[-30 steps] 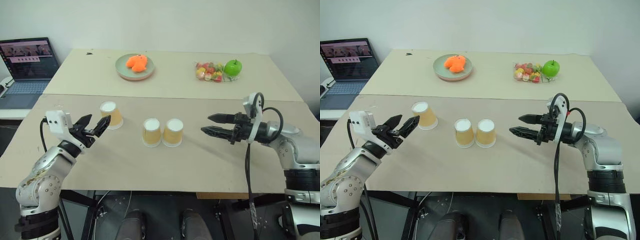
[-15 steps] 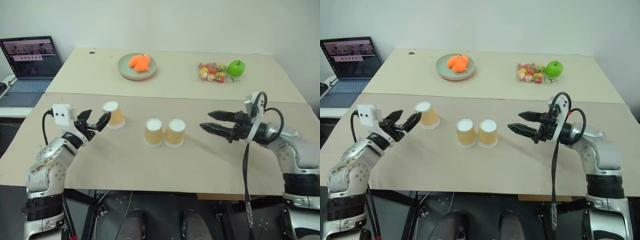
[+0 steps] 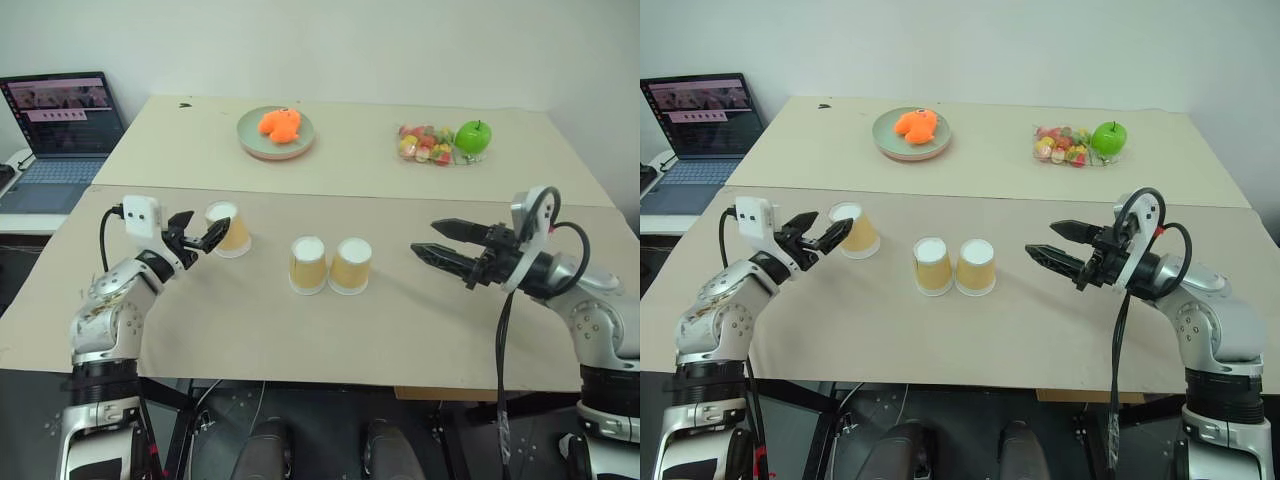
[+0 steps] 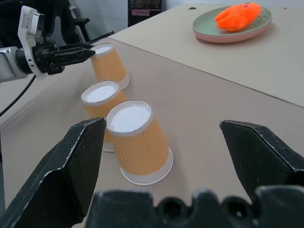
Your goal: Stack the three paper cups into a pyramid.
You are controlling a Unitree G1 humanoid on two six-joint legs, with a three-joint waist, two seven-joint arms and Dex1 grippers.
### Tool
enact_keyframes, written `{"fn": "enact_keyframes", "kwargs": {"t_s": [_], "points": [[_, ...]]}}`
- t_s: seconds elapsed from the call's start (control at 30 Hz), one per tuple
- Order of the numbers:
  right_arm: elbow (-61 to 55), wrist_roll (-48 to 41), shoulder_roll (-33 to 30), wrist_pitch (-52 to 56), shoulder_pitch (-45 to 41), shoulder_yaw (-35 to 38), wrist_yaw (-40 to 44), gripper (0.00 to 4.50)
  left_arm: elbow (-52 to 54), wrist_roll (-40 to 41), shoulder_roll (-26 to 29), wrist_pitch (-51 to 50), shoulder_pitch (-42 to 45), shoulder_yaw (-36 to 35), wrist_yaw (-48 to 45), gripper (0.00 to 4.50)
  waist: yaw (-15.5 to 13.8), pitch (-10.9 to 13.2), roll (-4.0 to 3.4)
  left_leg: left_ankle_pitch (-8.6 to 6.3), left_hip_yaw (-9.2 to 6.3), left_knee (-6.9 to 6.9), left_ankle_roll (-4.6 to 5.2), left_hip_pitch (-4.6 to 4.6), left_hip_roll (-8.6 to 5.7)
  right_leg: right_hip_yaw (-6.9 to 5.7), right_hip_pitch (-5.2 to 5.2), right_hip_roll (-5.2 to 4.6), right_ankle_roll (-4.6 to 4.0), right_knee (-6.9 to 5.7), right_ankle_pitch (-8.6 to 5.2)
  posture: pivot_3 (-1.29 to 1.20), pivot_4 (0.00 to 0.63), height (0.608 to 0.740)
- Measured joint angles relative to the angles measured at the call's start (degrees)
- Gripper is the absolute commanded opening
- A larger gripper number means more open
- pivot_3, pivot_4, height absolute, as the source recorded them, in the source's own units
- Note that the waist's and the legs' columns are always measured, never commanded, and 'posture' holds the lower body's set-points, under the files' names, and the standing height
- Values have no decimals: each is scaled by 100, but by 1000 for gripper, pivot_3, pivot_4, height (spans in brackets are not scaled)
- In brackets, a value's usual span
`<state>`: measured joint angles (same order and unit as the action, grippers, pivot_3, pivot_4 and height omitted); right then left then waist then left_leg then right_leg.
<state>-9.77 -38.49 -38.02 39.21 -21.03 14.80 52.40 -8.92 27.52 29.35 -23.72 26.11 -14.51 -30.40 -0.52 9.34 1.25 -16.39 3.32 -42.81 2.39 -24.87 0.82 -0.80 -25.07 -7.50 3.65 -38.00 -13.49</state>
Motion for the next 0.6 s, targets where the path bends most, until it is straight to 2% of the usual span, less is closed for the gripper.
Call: {"fn": "enact_keyframes", "kwargs": {"t_s": [0.6], "points": [[-327,-325,-199,25,206,138,-138,4476,-816,-401,-69,411,512,282,-532,4500,-3,1,1,-1,0,-1,1,-1,1,0,0,0,1,0,0,0,150,676]]}}
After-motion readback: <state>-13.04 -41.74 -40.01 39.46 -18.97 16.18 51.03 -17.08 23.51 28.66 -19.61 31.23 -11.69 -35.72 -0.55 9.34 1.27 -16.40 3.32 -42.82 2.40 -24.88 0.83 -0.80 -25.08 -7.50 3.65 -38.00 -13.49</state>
